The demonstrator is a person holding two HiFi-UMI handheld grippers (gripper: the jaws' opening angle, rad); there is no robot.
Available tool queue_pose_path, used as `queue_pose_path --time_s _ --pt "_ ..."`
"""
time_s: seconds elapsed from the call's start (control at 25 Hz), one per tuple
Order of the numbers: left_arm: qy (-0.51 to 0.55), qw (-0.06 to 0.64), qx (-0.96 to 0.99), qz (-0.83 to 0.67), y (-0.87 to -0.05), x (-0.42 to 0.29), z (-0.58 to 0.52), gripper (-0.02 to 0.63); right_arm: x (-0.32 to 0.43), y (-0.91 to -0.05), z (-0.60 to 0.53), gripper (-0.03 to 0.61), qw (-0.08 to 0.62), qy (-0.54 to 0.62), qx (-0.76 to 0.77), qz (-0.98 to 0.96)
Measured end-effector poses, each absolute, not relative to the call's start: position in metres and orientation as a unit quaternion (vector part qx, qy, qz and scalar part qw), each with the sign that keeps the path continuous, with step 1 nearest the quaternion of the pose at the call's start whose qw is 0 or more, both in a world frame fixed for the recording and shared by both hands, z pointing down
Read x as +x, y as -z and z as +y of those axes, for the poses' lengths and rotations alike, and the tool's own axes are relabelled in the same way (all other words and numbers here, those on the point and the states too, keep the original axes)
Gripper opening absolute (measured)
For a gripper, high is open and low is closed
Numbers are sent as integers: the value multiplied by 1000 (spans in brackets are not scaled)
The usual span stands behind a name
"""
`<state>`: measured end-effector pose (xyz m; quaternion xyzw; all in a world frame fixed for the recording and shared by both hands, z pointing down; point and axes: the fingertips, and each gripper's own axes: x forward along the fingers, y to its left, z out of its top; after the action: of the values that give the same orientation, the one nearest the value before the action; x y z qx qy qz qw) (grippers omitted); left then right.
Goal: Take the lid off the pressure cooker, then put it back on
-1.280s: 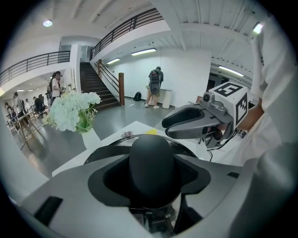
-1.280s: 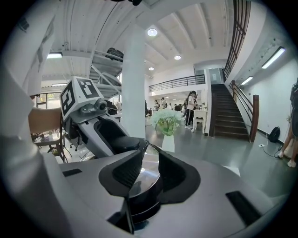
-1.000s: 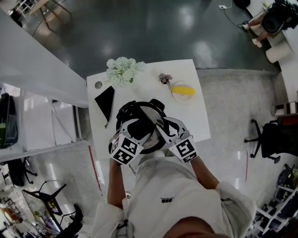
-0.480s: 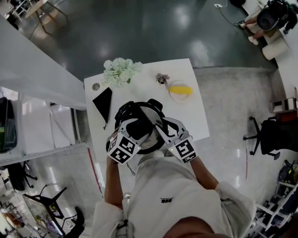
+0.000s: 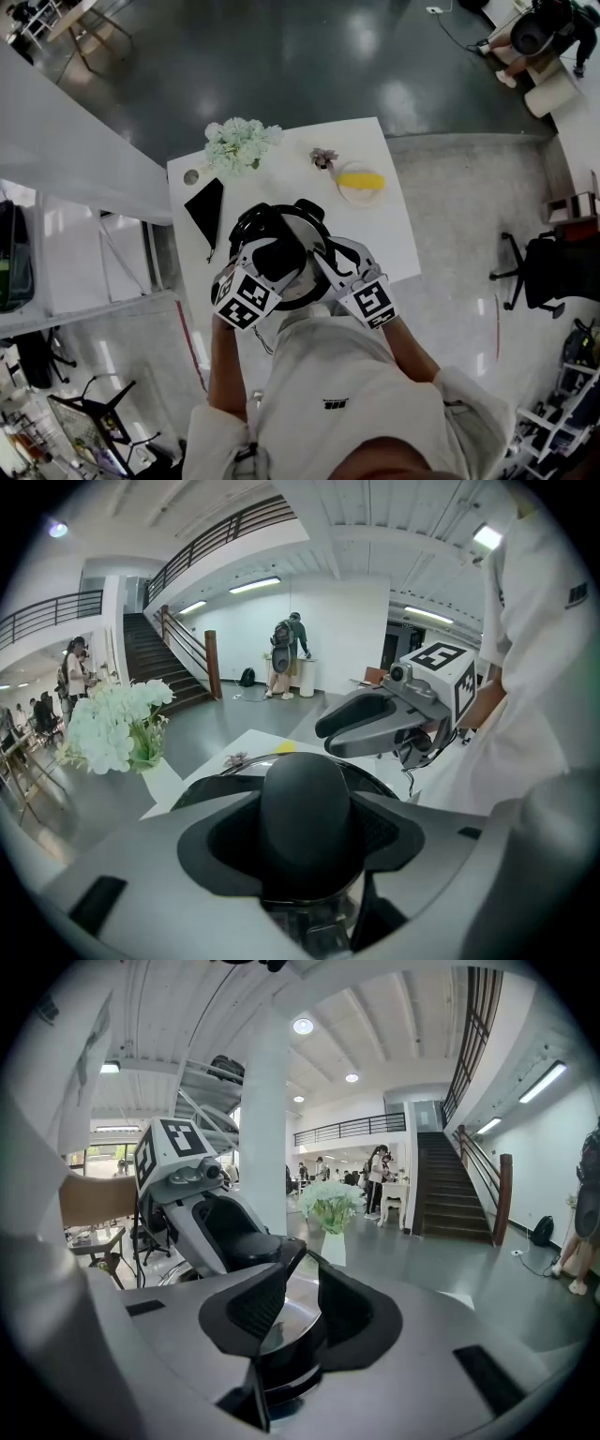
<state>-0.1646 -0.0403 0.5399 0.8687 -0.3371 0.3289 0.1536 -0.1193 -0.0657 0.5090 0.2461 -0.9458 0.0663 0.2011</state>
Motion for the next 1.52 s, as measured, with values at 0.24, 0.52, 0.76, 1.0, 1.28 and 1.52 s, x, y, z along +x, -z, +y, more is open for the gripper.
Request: queue_pose_path --time_s 0.24,0.52,0.76,1.0,1.28,1.52 --pt "-319 156 872 -338 -536 -166 -39 287 -117 -507 -65 107 199 -64 248 -946" --pt "-308 161 871 -346 -530 -170 -39 287 -120 -505 -63 107 197 -62 246 -947" --pt "-308 155 872 -347 -523 -173 -39 287 -121 -503 -63 107 191 -57 247 -948" --pt "-306 152 873 -347 -515 -172 -37 287 -119 -493 -63 107 181 -56 249 -950" --pt "-303 143 874 -352 -503 -171 -35 287 -117 -482 -62 107 169 -52 248 -953" --pt "-300 134 877 -350 -490 -162 -38 287 -112 -472 -65 107 147 -38 249 -956"
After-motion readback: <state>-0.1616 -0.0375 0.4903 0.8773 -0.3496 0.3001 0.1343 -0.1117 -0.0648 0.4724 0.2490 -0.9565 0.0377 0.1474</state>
